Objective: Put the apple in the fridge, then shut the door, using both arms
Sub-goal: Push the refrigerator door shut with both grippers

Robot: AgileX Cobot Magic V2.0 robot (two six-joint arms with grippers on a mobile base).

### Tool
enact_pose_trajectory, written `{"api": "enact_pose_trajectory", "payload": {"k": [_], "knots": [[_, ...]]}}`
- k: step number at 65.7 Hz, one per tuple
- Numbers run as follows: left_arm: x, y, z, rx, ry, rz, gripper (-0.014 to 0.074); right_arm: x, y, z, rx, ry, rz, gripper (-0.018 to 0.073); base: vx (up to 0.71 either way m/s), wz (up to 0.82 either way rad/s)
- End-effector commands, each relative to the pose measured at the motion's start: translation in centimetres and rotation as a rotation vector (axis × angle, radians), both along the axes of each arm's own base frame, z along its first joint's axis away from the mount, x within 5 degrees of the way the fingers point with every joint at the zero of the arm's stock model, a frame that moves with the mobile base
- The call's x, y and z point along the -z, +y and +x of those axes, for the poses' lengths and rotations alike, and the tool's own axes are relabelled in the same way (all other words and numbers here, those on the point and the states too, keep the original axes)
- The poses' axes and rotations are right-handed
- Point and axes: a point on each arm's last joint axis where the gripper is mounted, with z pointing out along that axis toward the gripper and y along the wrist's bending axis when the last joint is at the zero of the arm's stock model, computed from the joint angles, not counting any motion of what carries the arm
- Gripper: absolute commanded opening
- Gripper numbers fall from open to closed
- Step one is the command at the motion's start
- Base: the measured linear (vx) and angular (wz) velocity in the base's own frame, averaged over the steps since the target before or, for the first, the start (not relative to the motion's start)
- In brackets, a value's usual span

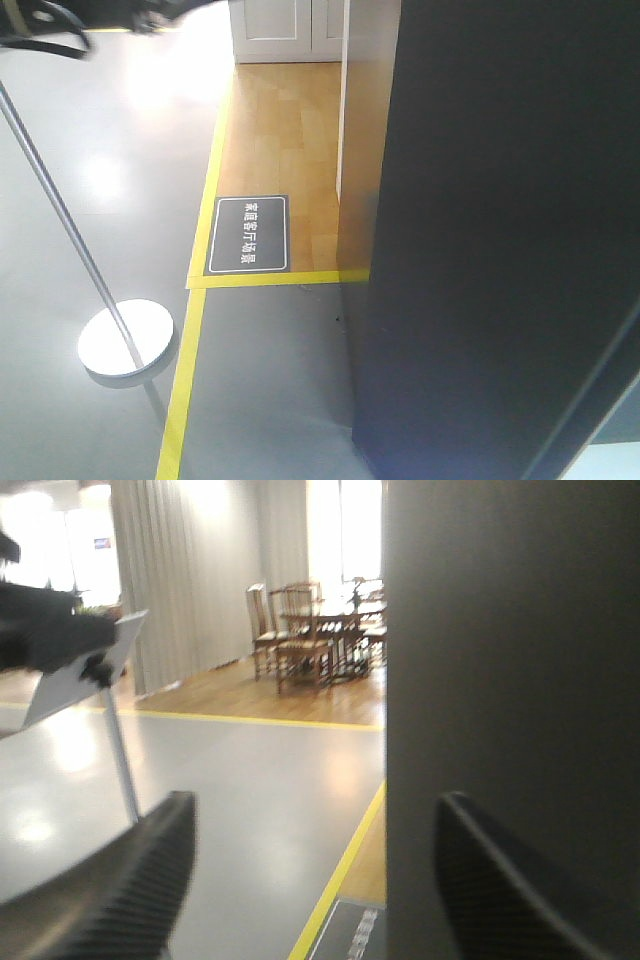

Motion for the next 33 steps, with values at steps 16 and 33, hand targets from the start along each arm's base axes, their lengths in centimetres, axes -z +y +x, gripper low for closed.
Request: {"api": "enact_pose_trajectory", "payload": {"k": [16, 33], "knots": [[-3.8, 5.6, -0.9, -0.194, -0.096, -0.063, 0.0299, -4.5, -0.5, 8.3, 0.174, -0.062, -0.023, 0.0585, 0.00, 0.00], [-3.7, 6.5, -0.9, -0.210, -0.097, -0.059, 0.0080, -3.5, -1.4, 14.0, 0.355, -0.090, 0.004, 0.0580, 0.00, 0.00]]}}
